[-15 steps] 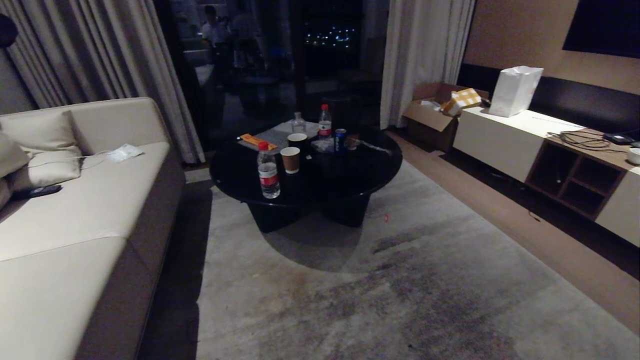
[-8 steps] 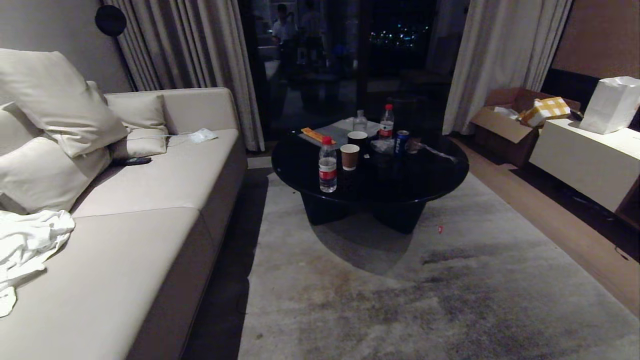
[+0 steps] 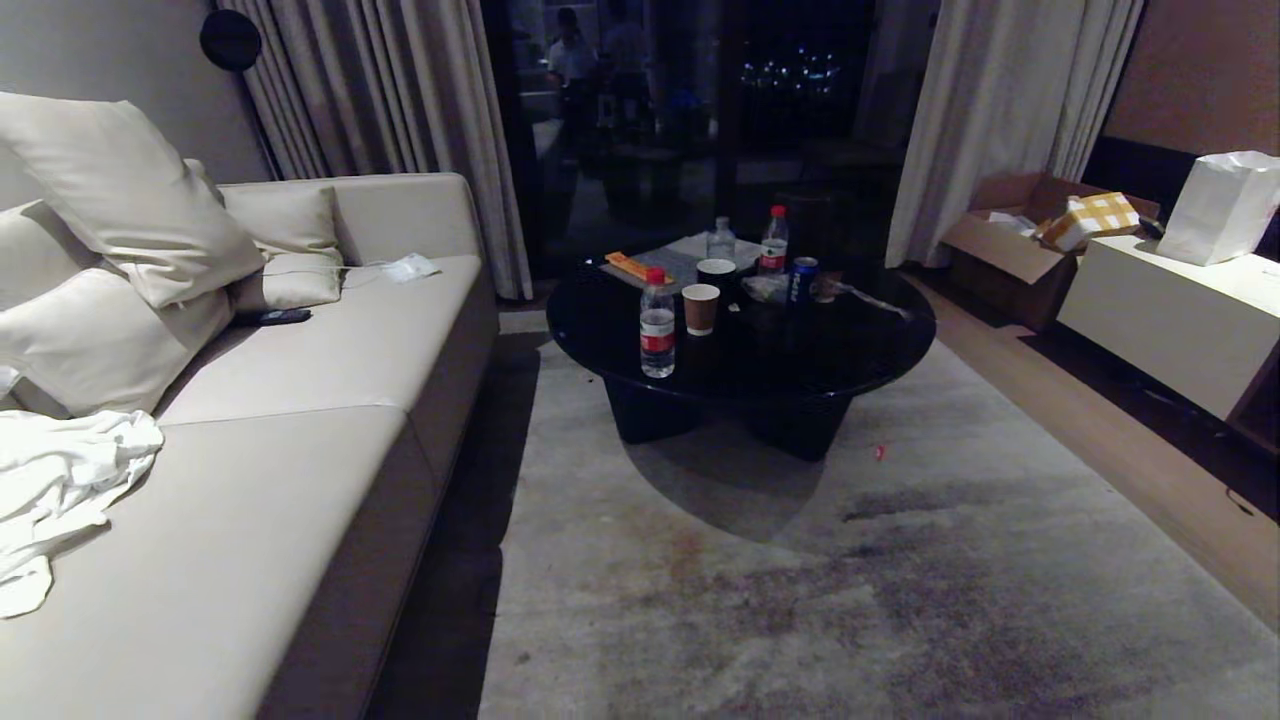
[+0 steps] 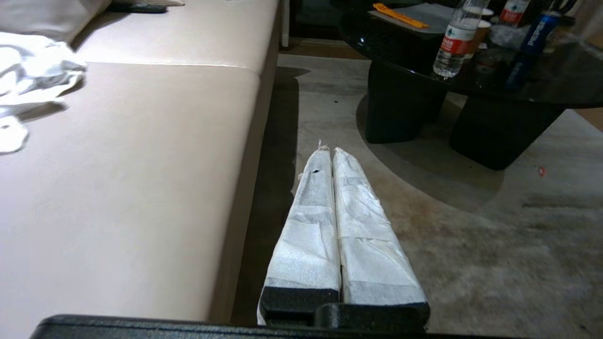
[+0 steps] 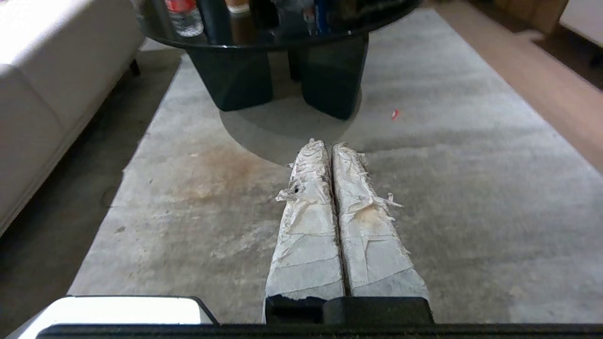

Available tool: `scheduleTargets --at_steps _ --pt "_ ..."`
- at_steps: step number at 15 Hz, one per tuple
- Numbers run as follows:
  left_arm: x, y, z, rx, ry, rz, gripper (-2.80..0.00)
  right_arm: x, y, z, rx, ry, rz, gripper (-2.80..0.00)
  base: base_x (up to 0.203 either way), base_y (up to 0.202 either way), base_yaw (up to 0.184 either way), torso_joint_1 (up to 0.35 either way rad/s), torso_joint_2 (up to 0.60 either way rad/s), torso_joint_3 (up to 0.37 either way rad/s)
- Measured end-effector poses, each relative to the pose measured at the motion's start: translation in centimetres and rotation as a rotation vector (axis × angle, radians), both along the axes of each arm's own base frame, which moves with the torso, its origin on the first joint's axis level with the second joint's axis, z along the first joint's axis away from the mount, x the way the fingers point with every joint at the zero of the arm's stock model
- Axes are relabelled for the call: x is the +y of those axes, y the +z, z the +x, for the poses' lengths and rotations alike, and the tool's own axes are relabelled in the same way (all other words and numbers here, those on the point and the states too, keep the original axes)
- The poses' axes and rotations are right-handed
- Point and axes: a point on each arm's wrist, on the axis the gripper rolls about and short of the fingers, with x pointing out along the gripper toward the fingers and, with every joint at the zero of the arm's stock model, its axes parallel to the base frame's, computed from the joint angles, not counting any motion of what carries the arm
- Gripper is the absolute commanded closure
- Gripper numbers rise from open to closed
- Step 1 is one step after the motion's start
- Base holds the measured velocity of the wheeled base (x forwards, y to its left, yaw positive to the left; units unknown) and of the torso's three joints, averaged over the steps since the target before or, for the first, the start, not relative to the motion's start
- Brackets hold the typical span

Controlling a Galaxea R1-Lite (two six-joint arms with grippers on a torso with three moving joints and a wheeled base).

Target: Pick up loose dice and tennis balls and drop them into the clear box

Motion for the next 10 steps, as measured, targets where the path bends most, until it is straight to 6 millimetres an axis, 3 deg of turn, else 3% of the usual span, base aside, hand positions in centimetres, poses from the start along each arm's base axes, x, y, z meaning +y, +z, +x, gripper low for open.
scheduleTargets --at_steps 10 --pt "-0.04 0.00 0.00 0.003 -0.018 0.084 0.00 0.00 -0.01 0.00 0.000 -0.001 -0.001 0.00 -0.183 0.000 0.000 0.001 0.00 0.004"
